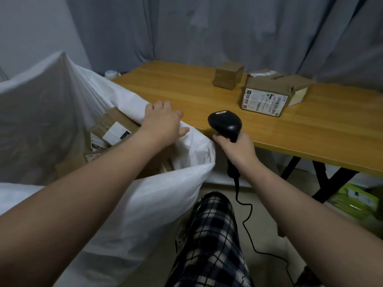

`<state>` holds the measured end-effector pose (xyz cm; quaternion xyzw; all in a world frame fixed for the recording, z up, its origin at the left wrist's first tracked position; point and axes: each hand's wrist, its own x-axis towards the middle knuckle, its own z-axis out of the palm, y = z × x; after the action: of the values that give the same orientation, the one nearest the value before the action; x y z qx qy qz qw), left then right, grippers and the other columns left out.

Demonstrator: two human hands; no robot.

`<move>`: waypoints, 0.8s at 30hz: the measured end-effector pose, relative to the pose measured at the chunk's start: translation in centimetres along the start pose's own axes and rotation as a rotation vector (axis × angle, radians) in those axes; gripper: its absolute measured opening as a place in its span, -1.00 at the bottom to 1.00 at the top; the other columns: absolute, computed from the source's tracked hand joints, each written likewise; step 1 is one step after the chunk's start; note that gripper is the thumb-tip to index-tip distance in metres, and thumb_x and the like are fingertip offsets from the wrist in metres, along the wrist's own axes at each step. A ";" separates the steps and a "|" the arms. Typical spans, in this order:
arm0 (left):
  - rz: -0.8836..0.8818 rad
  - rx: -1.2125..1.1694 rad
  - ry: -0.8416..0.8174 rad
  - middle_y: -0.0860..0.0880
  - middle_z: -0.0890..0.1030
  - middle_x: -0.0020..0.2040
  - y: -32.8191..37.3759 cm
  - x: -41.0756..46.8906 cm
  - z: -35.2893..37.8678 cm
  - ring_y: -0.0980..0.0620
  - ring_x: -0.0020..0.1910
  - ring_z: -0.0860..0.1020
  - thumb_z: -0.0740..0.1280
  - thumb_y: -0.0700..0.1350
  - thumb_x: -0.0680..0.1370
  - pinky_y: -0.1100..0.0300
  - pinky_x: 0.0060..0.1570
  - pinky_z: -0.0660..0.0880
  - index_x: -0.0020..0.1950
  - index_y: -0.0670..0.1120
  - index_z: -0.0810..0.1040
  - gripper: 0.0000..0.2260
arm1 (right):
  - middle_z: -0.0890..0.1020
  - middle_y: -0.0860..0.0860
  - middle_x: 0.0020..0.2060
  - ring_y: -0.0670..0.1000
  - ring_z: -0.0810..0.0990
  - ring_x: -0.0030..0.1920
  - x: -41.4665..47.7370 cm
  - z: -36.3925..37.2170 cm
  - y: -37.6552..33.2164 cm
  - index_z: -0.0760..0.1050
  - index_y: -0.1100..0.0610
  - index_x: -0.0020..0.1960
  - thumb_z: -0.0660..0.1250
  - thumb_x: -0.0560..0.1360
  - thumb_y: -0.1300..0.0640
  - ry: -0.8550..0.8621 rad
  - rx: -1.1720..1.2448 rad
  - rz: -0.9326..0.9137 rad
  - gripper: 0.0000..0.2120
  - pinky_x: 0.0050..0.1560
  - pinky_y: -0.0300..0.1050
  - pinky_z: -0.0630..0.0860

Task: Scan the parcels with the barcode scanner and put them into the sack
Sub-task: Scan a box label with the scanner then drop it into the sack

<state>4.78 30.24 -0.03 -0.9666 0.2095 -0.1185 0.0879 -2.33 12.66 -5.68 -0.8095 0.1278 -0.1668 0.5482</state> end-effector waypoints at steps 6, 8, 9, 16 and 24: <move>0.179 -0.210 0.112 -0.10 0.43 0.30 5.6 4.6 0.7 -0.12 0.31 0.36 0.15 0.18 0.60 -0.02 0.23 0.29 0.40 0.01 0.38 -0.57 | 0.53 -0.06 -0.34 -0.14 0.51 -0.27 2.7 -4.9 1.1 0.53 0.10 -0.11 0.41 0.50 0.09 0.122 0.048 -0.035 -0.90 -0.21 -0.23 0.40; 0.198 -0.323 0.103 -0.10 0.42 0.32 7.7 6.5 1.2 -0.12 0.31 0.36 0.18 0.16 0.59 -0.01 0.24 0.29 0.42 0.01 0.36 -0.56 | 0.50 -0.03 -0.37 -0.09 0.49 -0.29 3.7 -7.0 1.9 0.49 0.10 -0.22 0.41 0.50 0.09 0.180 0.104 -0.001 -0.84 -0.17 -0.15 0.40; 0.202 -0.390 0.095 -0.10 0.41 0.33 8.9 7.4 1.5 -0.12 0.32 0.36 0.20 0.14 0.59 0.00 0.26 0.29 0.43 0.01 0.34 -0.55 | 0.50 -0.02 -0.35 -0.08 0.49 -0.26 4.1 -8.1 2.3 0.48 0.09 -0.23 0.40 0.50 0.09 0.210 0.141 0.036 -0.82 -0.12 -0.12 0.39; 0.265 -0.616 0.066 -0.17 0.16 0.49 14.5 16.0 2.0 -0.16 0.46 0.18 0.30 0.08 0.56 -0.04 0.42 0.20 0.51 -0.04 0.20 -0.42 | 0.56 0.05 -0.23 0.05 0.56 -0.16 6.8 -14.4 4.5 0.50 0.04 -0.15 0.37 0.52 0.07 0.272 0.348 0.244 -0.90 0.01 0.00 0.50; 0.480 -0.268 0.019 -0.12 -0.07 0.59 18.8 24.6 -0.8 -0.08 0.56 -0.11 0.10 0.39 0.51 -0.04 0.51 -0.13 0.59 0.00 -0.01 -0.22 | 0.49 0.06 -0.41 -0.03 0.50 -0.42 7.9 -16.1 5.7 0.49 0.19 -0.08 0.34 0.52 0.03 0.358 0.630 0.317 -0.79 -0.31 -0.19 0.48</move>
<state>19.10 2.83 1.33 -0.8912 0.4472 -0.0748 -0.0170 -1.90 -6.14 -4.43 -0.5299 0.2874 -0.2496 0.7579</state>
